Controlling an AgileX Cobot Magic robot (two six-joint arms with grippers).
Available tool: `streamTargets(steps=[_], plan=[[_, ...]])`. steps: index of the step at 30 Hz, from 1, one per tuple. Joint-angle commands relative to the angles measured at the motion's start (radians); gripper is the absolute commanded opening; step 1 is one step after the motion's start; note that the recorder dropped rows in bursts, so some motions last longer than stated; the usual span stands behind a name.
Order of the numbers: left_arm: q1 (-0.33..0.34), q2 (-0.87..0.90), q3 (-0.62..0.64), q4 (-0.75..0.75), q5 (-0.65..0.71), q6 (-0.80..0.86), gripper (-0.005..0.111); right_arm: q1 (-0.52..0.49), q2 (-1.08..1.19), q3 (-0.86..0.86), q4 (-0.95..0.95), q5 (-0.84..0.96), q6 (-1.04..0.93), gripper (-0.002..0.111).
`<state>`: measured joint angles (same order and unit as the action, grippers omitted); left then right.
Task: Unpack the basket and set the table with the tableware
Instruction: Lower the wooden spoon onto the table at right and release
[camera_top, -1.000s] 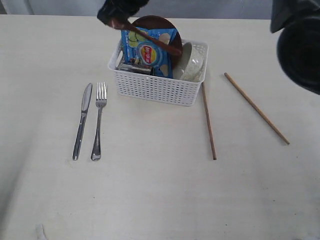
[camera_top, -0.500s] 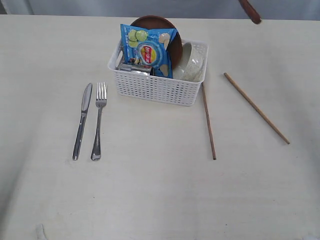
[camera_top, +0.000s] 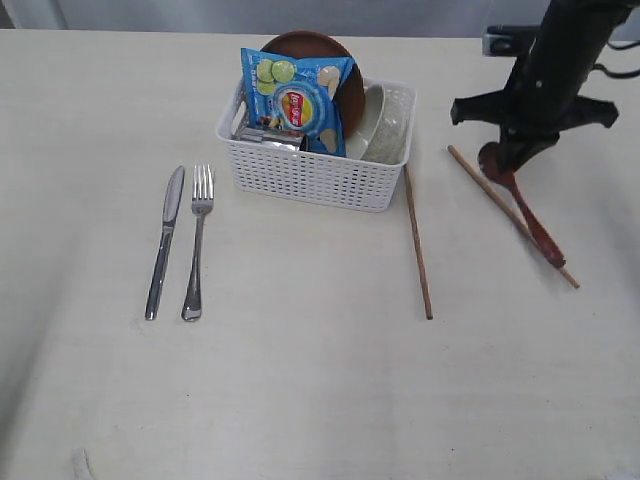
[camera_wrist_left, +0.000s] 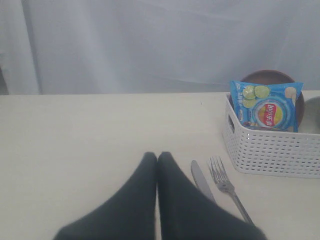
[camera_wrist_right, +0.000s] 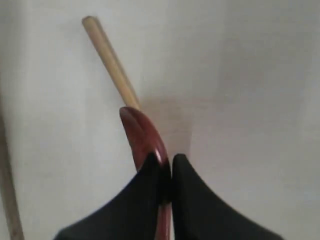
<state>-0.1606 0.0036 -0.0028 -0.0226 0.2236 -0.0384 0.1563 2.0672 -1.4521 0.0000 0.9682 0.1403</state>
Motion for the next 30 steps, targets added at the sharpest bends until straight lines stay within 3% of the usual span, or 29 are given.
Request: streamTargets(steps=[1, 18, 21, 26, 30], plan=[[-0.001, -0.004, 0.003, -0.008, -0.011, 0.0, 0.0, -0.02, -0.007, 0.116, 0.0, -0.127, 0.069, 0.0], [-0.001, -0.004, 0.003, -0.008, -0.011, 0.0, 0.0, -0.026, -0.009, 0.139, -0.051, -0.115, 0.043, 0.0], [-0.001, -0.004, 0.003, -0.008, -0.011, 0.0, 0.0, -0.026, -0.009, 0.139, -0.051, -0.115, 0.029, 0.016], [-0.001, -0.004, 0.003, -0.008, -0.011, 0.0, 0.0, -0.026, -0.009, 0.136, -0.051, -0.115, 0.029, 0.056], [-0.001, -0.004, 0.003, -0.008, -0.011, 0.0, 0.0, -0.026, -0.034, 0.099, -0.113, -0.111, 0.041, 0.057]])
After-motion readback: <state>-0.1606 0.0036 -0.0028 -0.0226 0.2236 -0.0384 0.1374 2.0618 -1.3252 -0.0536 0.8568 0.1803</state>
